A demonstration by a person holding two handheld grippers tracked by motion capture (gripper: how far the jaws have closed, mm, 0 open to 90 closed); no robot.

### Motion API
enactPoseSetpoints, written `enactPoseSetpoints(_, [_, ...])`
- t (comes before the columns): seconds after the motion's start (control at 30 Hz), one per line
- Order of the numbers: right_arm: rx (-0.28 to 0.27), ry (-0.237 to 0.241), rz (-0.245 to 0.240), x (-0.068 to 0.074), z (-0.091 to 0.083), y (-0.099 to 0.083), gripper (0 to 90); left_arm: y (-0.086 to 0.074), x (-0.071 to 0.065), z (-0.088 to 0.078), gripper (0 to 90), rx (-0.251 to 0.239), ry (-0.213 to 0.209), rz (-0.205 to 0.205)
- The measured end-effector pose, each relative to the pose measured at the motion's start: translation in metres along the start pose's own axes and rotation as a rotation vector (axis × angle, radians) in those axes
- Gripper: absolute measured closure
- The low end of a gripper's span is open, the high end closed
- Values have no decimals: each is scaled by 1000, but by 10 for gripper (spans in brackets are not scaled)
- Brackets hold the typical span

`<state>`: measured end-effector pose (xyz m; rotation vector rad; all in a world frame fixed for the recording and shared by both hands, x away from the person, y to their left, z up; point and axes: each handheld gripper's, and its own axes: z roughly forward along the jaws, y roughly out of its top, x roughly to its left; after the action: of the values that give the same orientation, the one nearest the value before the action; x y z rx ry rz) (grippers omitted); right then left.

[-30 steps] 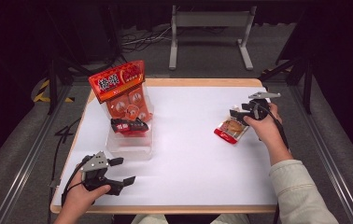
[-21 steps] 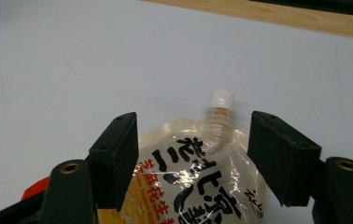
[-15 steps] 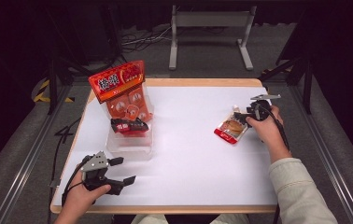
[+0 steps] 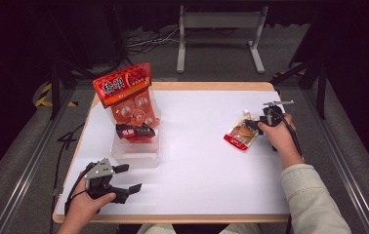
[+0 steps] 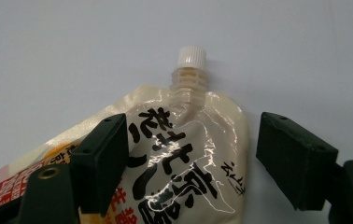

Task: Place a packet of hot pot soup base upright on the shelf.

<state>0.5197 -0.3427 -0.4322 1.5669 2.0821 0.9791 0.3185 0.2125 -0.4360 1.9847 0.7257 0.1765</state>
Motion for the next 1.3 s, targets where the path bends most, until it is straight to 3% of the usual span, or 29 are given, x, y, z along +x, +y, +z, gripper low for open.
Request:
enactPoseSetpoints(0.27, [18,-23,-24,7,3,-1,318,0,0,0,137,13,10,-6])
enactPoseSetpoints(0.43, [4,-55,-6,11,2,-3,418,0,1,0,138,11,14,-7])
enactPoseSetpoints(0.5, [-4,-83,-14,13,2,-4,515,0,0,0,138,13,16,-2])
enactPoseSetpoints(0.73, [10,-90,-65,12,0,-3,750,0,1,1,145,15,21,-7])
enactPoseSetpoints(0.93, [17,-95,-47,11,-2,-4,874,-1,1,1,147,16,21,-8])
enactPoseSetpoints(1.2, [18,-45,34,9,-4,-5,891,-1,0,2,147,20,19,-15])
enactPoseSetpoints(1.3, [20,-33,45,8,-5,-5,894,-1,1,2,146,19,19,-15])
